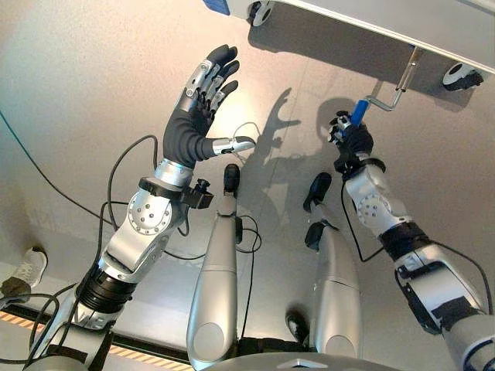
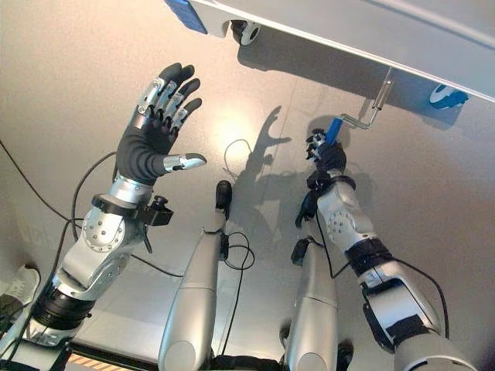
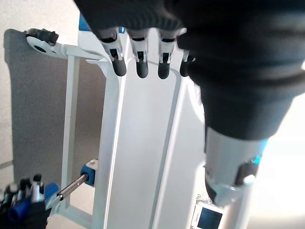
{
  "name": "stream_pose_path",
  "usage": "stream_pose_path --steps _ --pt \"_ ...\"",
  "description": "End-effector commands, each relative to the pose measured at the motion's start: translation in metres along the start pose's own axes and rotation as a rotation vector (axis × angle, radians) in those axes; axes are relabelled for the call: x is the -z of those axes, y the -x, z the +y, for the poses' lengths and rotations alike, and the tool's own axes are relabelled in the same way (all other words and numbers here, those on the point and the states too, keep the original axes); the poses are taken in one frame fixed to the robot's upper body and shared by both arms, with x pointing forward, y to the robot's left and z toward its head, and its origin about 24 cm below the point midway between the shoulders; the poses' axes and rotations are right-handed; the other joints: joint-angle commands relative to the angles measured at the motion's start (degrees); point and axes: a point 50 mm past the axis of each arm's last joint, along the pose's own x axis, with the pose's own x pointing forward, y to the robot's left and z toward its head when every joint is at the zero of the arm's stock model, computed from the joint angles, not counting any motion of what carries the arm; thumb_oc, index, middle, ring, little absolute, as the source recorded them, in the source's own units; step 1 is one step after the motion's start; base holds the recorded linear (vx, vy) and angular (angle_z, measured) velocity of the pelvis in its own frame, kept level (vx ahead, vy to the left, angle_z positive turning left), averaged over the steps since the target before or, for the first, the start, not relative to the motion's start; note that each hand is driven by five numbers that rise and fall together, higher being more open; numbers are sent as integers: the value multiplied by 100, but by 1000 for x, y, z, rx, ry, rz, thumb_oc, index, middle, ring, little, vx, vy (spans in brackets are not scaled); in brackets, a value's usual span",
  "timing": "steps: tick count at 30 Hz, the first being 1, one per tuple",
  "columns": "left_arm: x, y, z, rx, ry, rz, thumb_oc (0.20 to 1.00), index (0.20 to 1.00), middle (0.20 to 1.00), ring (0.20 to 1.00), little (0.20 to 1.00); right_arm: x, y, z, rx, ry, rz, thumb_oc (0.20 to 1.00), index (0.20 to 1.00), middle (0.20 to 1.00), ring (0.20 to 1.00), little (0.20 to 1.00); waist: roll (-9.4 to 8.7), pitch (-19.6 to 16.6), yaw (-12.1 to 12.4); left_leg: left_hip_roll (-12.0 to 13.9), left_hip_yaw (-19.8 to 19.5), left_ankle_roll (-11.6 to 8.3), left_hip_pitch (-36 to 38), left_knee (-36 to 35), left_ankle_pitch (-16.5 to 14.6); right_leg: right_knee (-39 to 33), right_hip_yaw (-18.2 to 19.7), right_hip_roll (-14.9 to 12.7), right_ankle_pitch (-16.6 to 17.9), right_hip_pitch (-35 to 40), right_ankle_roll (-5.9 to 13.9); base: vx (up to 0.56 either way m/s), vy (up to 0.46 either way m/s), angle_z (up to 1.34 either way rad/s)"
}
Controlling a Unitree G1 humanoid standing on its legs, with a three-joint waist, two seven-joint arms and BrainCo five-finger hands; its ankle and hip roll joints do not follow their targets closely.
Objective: Raise the hospital bed
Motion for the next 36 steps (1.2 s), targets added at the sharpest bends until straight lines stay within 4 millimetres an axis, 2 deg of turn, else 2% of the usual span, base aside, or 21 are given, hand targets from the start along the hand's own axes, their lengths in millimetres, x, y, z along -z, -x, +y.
stream_pose_path --steps 1,7,8,9,11,16,19,20,21,26,28,30,31,36 --pt "-33 1 -23 109 86 -171 1000 1000 1000 1000 1000 -70 6 138 -473 -8 -254 200 200 200 200 200 285 -134 258 -527 76 277 17 -302 -77 151 74 -266 -660 739 409 0 0 0" --pt "-33 1 -25 117 101 -166 1000 1000 1000 1000 1000 -74 -16 127 -354 -6 -202 200 200 200 200 200 394 -134 336 -563 68 299 -106 -238 -116 197 122 -280 -683 626 406 10 9 1" --pt "-32 2 -26 122 113 -165 1000 1000 1000 1000 1000 -74 -27 115 -273 0 -172 200 200 200 200 200 464 -134 380 -583 69 309 -148 -235 -119 227 131 -283 -702 583 404 0 0 0" --pt "-33 1 -26 123 113 -166 1000 1000 1000 1000 1000 -75 -27 115 -273 0 -173 200 200 200 200 200 465 -134 383 -583 67 309 -156 -233 -121 230 129 -283 -703 576 404 0 0 0" --pt "-32 1 -28 133 127 -166 1000 1000 1000 1000 1000 -76 -36 101 -194 3 -144 200 200 200 200 200 548 -134 426 -602 53 309 -196 -241 -114 259 117 -299 -731 536 405 8 4 2" --pt "-34 -3 -31 150 160 -188 1000 1000 1000 1000 1000 -87 -49 51 11 -5 -105 200 200 200 200 200 787 -134 543 -686 2 313 -321 -232 -81 357 132 -326 -769 382 399 14 8 10" --pt "-33 -6 -33 158 165 -194 1000 1000 1000 1000 1000 -86 -50 22 102 8 -81 200 200 200 200 200 907 -134 580 -724 37 330 -390 -182 -107 436 209 -354 -809 284 400 -3 41 13" --pt "-34 -8 -34 165 165 -200 1000 1000 1000 1000 1000 -87 -50 13 125 25 -78 200 200 200 200 200 964 -134 601 -726 66 356 -525 -196 35 427 149 -376 -693 154 370 -49 45 8" --pt "-35 -9 -35 176 166 -212 1000 1000 1000 1000 1000 -88 -50 5 148 43 -72 200 200 200 200 200 1013 -134 613 -738 68 362 -564 -189 47 461 173 -381 -694 90 369 -49 49 7" --pt "-32 -14 -43 202 206 -212 1000 1000 1000 1000 1000 -80 -46 -23 212 56 -48 200 200 200 200 200 1199 -134 591 -768 138 393 -711 -90 19 647 342 -391 -759 -171 351 9 39 2" --pt "-33 -15 -45 213 206 -220 1000 1000 1000 1000 1000 -82 -42 -41 264 60 -52 200 200 200 200 200 1297 -134 545 -774 164 377 -816 -33 20 816 437 -382 -826 -347 326 -1 5 -4" --pt "-33 -15 -45 213 206 -220 1000 1000 1000 1000 1000 -82 -42 -41 264 59 -52 200 200 200 200 200 1294 -134 547 -775 168 377 -820 -30 19 823 442 -383 -829 -354 326 0 0 0" --pt "-33 -16 -44 213 195 -217 1000 1000 1000 1000 1000 -81 -39 -54 310 78 -50 200 200 200 200 200 1328 -134 512 -765 194 371 -880 -8 11 879 498 -352 -871 -454 307 0 0 0" --pt "-31 -16 -46 222 187 -205 1000 1000 1000 1000 1000 -83 -29 -90 418 111 -42 200 200 200 200 200 1358 -134 419 -738 240 357 -1050 137 1 1141 603 -320 -959 -731 263 -2 -8 0"
